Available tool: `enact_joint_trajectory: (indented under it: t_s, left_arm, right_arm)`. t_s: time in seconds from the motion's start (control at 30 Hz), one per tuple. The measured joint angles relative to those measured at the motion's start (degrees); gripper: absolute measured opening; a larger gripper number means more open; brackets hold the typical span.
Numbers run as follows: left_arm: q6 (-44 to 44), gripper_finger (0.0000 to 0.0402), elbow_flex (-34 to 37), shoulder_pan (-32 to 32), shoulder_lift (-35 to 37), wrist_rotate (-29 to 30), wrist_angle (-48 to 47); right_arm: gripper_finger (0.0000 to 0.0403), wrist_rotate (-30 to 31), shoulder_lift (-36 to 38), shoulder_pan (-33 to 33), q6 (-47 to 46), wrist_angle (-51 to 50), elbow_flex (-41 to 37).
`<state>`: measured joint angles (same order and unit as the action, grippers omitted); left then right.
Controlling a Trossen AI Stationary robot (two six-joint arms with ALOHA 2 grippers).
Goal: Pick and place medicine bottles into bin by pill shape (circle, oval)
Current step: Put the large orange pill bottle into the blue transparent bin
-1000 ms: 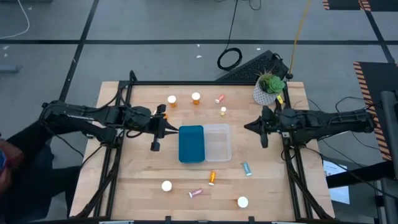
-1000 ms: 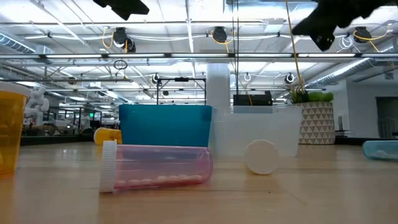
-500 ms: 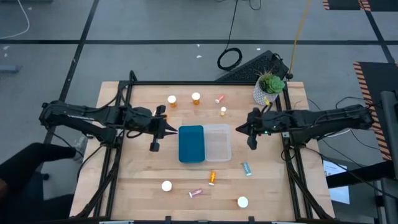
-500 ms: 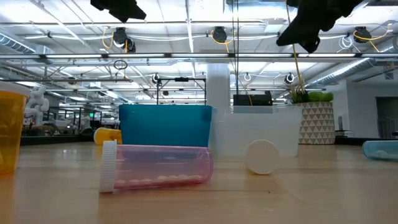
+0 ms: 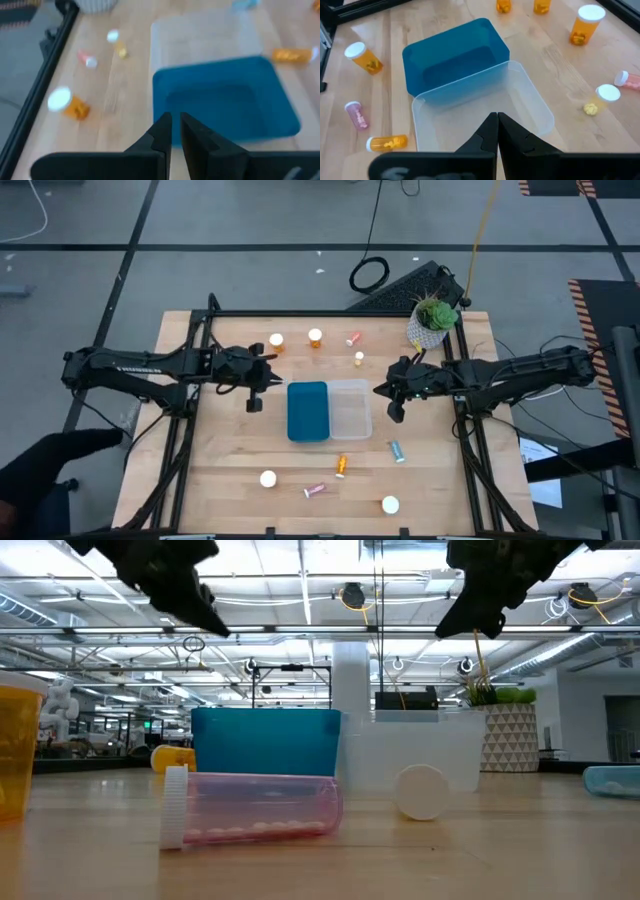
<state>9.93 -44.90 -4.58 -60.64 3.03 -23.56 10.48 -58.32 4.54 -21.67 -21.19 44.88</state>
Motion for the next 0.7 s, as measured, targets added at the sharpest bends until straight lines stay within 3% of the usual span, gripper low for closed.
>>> enact_joint_trajectory:
  t_s: [0.17,0.5,0.7]
  left_arm:
    - [-4.2,0.0073,1.9,-2.3,0.0,0.6,-3.9]
    - [-7.9,0.0220,4.9,-2.6,0.0,8.4,-12.3]
    - [-6.9,0.0252,8.1,-2.6,0.0,15.4,-12.7]
  right_arm:
    - [0.0000,0.0,-0.8,0.0,-0.2,0.1,0.0]
    - [0.0000,1.8,-0.9,0.1,0.5,2.8,0.0]
    - [0.0000,2.0,-0.9,0.0,3.6,4.9,0.0]
